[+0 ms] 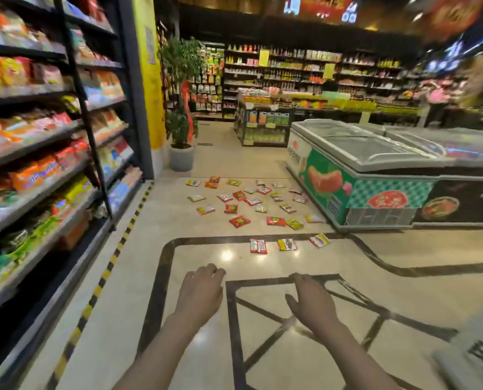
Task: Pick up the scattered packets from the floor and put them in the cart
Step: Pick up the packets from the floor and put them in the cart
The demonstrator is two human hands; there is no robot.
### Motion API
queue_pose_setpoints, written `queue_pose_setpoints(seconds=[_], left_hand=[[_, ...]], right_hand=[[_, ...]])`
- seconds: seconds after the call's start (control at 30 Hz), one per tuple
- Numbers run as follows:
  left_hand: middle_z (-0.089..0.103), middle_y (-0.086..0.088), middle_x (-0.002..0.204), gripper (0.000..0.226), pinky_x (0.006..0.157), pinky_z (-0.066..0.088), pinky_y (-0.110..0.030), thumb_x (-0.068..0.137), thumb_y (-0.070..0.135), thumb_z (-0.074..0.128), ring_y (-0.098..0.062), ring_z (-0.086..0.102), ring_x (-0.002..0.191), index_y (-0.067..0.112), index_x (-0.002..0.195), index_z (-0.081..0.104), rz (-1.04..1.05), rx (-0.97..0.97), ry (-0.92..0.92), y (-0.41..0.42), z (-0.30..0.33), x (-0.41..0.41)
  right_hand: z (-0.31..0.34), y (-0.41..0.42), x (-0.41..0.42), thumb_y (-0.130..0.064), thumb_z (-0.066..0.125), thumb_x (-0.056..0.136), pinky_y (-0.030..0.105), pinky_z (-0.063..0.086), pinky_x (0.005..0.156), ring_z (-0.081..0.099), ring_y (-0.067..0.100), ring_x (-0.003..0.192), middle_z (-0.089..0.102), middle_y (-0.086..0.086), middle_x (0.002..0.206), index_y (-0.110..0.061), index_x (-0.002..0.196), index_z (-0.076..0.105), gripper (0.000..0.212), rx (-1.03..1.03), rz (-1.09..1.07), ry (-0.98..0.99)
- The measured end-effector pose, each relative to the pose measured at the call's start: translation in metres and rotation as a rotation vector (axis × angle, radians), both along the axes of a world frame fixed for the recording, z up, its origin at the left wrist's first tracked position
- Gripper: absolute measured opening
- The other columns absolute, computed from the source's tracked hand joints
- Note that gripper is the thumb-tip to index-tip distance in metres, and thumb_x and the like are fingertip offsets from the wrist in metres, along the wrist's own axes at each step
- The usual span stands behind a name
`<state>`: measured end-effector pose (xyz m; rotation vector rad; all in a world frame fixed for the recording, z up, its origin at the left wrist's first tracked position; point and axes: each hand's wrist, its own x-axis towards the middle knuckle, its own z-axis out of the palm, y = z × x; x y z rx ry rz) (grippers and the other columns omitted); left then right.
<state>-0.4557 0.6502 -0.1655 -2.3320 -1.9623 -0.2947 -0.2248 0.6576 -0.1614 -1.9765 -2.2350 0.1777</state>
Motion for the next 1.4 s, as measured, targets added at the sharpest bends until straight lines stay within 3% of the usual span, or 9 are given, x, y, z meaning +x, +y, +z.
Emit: queue_pose_setpoints(seconds=[0.4, 0.9, 1.13, 1.4], left_hand=[[0.045, 0.000, 0.137, 0.043, 0.092, 0.042, -0.029, 0.096, 0.025, 0.041, -0.017, 0.050, 0.118, 0.021, 0.139, 0.038, -0.104, -0.198, -0.036, 0.291, -0.029, 0.029], [0.047, 0.000, 0.134, 0.039, 0.091, 0.043, -0.029, 0.096, 0.027, 0.041, -0.019, 0.051, 0.117, 0.021, 0.134, 0.040, -0.033, -0.400, -0.074, 0.692, -0.097, 0.116], [0.048, 0.000, 0.133, 0.038, 0.088, 0.044, -0.030, 0.095, 0.028, 0.043, -0.020, 0.051, 0.119, 0.021, 0.132, 0.043, 0.043, -0.500, -0.096, 0.857, -0.163, 0.119], [0.049, -0.002, 0.132, 0.037, 0.090, 0.043, -0.033, 0.094, 0.028, 0.045, -0.020, 0.051, 0.119, 0.019, 0.130, 0.044, 0.136, -0.675, -0.175, 1.052, -0.282, 0.140]], right_hand=[[-0.035, 0.246, 0.040, -0.031, 0.049, 0.090, 0.032, 0.048, 0.085, 0.054, 0.022, 0.113, 0.053, 0.001, 0.126, -0.023, 0.127, 0.046, 0.038, -0.128, -0.233, 0.061], [-0.095, 0.643, 0.119, -0.030, 0.048, 0.093, 0.034, 0.046, 0.087, 0.053, 0.022, 0.113, 0.051, 0.003, 0.127, -0.021, 0.132, 0.041, 0.040, -0.319, -0.232, 0.057], [-0.163, 0.811, 0.135, -0.030, 0.049, 0.093, 0.031, 0.047, 0.089, 0.052, 0.021, 0.116, 0.051, 0.002, 0.130, -0.021, 0.133, 0.041, 0.041, -0.440, -0.182, 0.017], [-0.279, 0.997, 0.153, -0.031, 0.045, 0.096, 0.029, 0.045, 0.095, 0.048, 0.019, 0.121, 0.044, 0.000, 0.137, -0.024, 0.136, 0.036, 0.042, -0.627, -0.125, -0.043]])
